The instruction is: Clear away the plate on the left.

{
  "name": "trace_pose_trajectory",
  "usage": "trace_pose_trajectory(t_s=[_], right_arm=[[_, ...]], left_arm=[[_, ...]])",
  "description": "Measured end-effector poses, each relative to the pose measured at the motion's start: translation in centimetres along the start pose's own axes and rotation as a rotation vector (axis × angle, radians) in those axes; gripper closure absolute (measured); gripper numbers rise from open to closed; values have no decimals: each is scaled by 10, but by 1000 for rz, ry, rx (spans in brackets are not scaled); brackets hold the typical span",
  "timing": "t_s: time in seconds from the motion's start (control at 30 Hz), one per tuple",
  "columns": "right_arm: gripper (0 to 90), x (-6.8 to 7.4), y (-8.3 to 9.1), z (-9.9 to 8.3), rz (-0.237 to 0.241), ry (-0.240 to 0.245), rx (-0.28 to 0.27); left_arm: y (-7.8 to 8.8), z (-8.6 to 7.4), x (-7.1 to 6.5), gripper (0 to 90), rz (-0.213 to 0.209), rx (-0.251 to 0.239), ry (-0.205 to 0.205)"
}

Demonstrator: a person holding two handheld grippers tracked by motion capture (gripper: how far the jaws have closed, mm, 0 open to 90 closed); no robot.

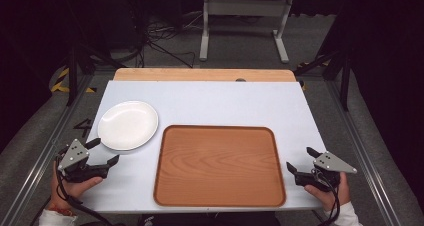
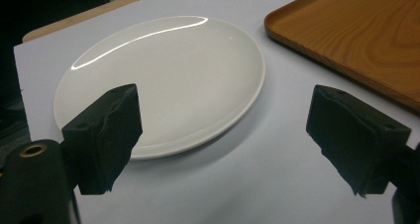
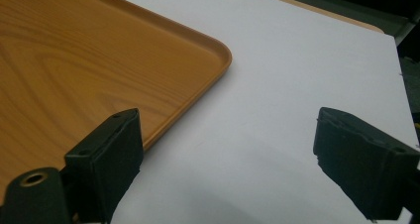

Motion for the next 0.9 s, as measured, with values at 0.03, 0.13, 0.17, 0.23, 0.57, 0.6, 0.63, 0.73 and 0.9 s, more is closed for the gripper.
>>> trace_pose_trajectory(t_s=[0.03, 0.13, 0.17, 0.23, 0.57, 0.6, 0.63, 0.73, 0.9], right_arm=[[125, 0, 0, 0, 1, 1, 1], [125, 0, 0, 0, -1, 1, 3], [125, 1, 0, 1, 0, 5, 0], [125, 1, 0, 1, -1, 5, -1], [126, 3, 0, 1, 0, 10, 4], [126, 2, 0, 1, -3, 8, 4], [126, 2, 0, 2, -3, 9, 3], [126, 3, -1, 1, 2, 10, 4], [126, 4, -2, -1, 9, 13, 14]], left_arm=[[0, 0, 0, 140, -2, 5, 2], [0, -1, -1, 133, 7, 9, -7], [1, -1, -1, 132, 6, 8, -1], [2, 0, -2, 143, 3, 8, -4], [-1, 1, -5, 162, 11, 49, -65], [-1, 1, -6, 162, 14, 53, -70], [-2, 1, -6, 163, 12, 56, -73], [-2, 0, -6, 176, 13, 76, -86], [-4, -1, -6, 205, 16, 96, -89]])
Point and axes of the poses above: each handheld gripper's, and its own axes: y roughly backward along the jaws, z roughly out of its top, x roughly to its left, the point moved 3 cm from there along -y, roughly forward along the jaws, and after that the axes turned 10 degrees about -x, right-handed, at the moved point
